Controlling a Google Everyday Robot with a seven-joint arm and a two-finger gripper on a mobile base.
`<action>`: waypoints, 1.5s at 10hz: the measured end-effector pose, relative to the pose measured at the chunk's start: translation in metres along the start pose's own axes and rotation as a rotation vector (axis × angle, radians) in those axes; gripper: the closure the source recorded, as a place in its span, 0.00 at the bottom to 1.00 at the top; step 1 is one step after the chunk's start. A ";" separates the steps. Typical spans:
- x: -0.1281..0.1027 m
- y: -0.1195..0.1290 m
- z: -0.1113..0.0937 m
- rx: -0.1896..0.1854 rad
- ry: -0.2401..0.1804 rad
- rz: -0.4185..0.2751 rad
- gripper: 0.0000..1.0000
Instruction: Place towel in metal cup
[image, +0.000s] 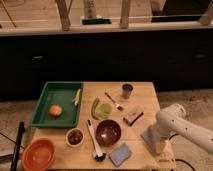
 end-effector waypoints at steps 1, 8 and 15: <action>0.000 0.001 -0.001 0.003 0.000 -0.003 0.22; 0.001 0.008 -0.011 0.007 0.008 -0.017 0.92; 0.013 0.004 -0.061 0.018 0.046 -0.040 1.00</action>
